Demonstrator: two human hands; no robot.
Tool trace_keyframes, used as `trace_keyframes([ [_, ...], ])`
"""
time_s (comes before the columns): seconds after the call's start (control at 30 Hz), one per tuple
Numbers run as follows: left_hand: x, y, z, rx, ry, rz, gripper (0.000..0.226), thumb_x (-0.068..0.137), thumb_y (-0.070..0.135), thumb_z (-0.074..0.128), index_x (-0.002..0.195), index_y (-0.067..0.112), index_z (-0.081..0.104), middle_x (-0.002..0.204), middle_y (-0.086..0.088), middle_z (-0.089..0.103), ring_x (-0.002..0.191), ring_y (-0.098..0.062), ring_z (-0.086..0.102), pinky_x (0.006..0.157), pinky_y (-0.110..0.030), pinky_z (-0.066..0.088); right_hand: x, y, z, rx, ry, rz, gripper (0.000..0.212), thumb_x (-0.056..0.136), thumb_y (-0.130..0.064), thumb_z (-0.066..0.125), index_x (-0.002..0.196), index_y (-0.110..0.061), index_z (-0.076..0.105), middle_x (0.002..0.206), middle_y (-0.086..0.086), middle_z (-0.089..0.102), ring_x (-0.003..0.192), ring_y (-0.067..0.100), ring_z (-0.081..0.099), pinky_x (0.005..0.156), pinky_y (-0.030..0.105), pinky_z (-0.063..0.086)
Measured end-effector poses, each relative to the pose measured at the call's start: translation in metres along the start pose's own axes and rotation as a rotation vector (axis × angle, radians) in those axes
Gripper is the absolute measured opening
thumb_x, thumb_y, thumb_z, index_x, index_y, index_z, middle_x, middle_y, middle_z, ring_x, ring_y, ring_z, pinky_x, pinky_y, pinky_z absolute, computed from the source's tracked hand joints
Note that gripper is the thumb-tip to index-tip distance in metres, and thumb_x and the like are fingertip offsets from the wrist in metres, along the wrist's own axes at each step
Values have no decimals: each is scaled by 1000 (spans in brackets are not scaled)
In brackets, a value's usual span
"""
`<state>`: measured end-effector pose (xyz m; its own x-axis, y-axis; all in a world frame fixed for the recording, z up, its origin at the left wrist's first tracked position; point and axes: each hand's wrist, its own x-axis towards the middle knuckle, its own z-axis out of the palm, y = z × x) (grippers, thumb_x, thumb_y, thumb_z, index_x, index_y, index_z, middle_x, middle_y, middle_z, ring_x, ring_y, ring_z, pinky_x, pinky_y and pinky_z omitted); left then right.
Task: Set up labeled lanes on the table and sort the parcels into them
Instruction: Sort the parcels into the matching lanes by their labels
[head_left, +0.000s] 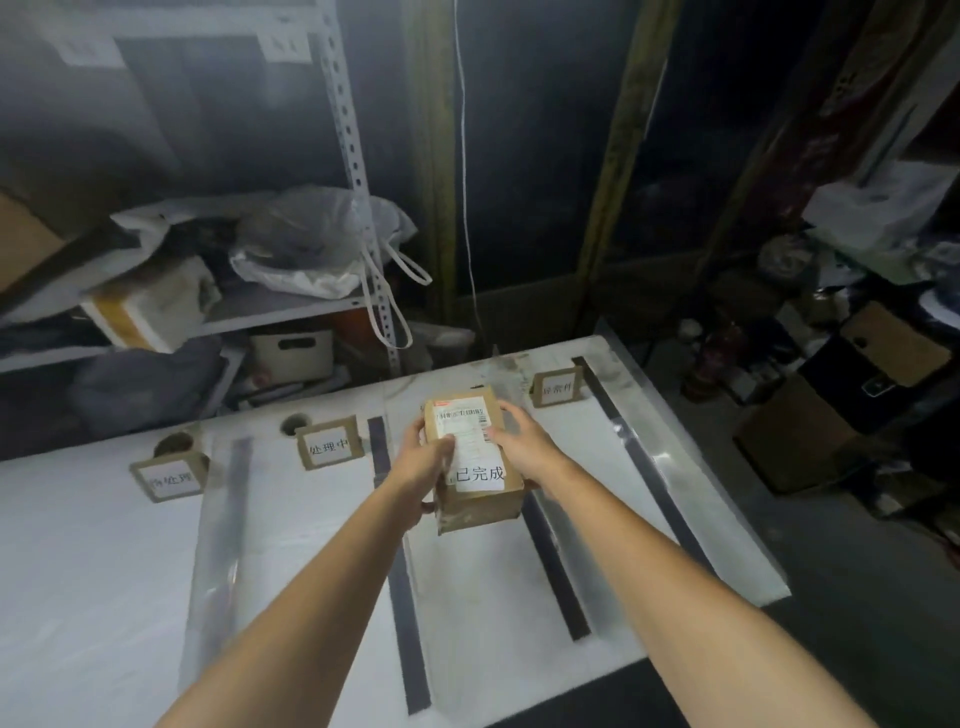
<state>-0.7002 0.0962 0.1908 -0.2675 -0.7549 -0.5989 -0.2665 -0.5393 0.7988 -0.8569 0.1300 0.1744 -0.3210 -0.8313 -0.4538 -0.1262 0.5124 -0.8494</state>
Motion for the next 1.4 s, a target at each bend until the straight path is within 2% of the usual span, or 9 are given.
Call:
trace_keyframes([
  [0.07, 7, -7, 7, -17, 32, -36, 53, 103, 27, 50, 148, 42, 25, 117, -4, 64, 98, -22, 63, 80, -50, 49, 14, 12, -2, -10, -38, 12, 54, 102, -25, 53, 151, -35, 33, 141, -1, 56, 103, 19, 68, 83, 39, 61],
  [0.2, 19, -18, 21, -37, 86, -85, 52, 103, 21, 46, 147, 40, 27, 110, -4, 67, 94, -23, 65, 74, -46, 51, 35, 35, -1, -25, -83, 31, 53, 101, -27, 54, 149, -38, 36, 130, -7, 61, 97, 16, 70, 84, 41, 62],
  [0.33, 42, -25, 31, -28, 97, -141, 55, 101, 16, 43, 148, 38, 25, 107, -4, 66, 92, -24, 64, 84, -51, 52, 53, 51, 1, -70, -82, 67, 47, 100, -31, 52, 142, -45, 37, 121, -7, 62, 94, 18, 70, 85, 44, 61],
  [0.5, 64, -28, 33, -24, 94, -162, 60, 99, 10, 42, 150, 35, 22, 103, -5, 65, 87, -23, 64, 65, -40, 49, 74, 63, 13, -58, -66, 95, 47, 101, -31, 51, 143, -46, 34, 111, -9, 63, 94, 22, 69, 83, 48, 61],
  [0.67, 86, -31, 27, -6, 105, -148, 59, 101, 7, 40, 152, 28, 19, 120, -9, 62, 83, -20, 64, 50, -31, 49, 90, 69, 26, -75, -38, 90, 47, 102, -31, 50, 145, -43, 34, 126, -6, 62, 98, 21, 68, 82, 41, 61],
  [0.77, 101, -37, 25, 4, 104, -146, 60, 100, 3, 39, 152, 25, 19, 123, -11, 61, 83, -19, 64, 49, -29, 49, 99, 76, 33, -51, -33, 101, 47, 103, -30, 50, 145, -43, 34, 128, -7, 60, 98, 21, 68, 76, 37, 62],
  [1.07, 128, -37, 16, 5, 89, -115, 59, 102, 6, 41, 152, 29, 19, 127, -12, 60, 81, -18, 64, 39, -23, 50, 124, 74, 41, -69, 0, 81, 46, 101, -33, 51, 141, -46, 34, 127, -3, 62, 95, 21, 69, 76, 45, 63],
  [1.23, 140, -32, 10, 1, 97, -107, 59, 105, 13, 43, 154, 33, 17, 131, -10, 61, 83, -17, 65, 48, -27, 49, 134, 62, 38, -37, -37, 95, 49, 104, -26, 49, 148, -39, 31, 120, -7, 56, 94, 17, 65, 84, 43, 61],
  [1.4, 149, -30, 4, -1, 102, -103, 61, 106, 16, 45, 155, 34, 15, 133, -11, 60, 83, -17, 65, 48, -28, 50, 142, 54, 39, -17, -61, 96, 52, 105, -22, 49, 151, -36, 30, 132, 1, 56, 100, 21, 65, 72, 33, 60],
])
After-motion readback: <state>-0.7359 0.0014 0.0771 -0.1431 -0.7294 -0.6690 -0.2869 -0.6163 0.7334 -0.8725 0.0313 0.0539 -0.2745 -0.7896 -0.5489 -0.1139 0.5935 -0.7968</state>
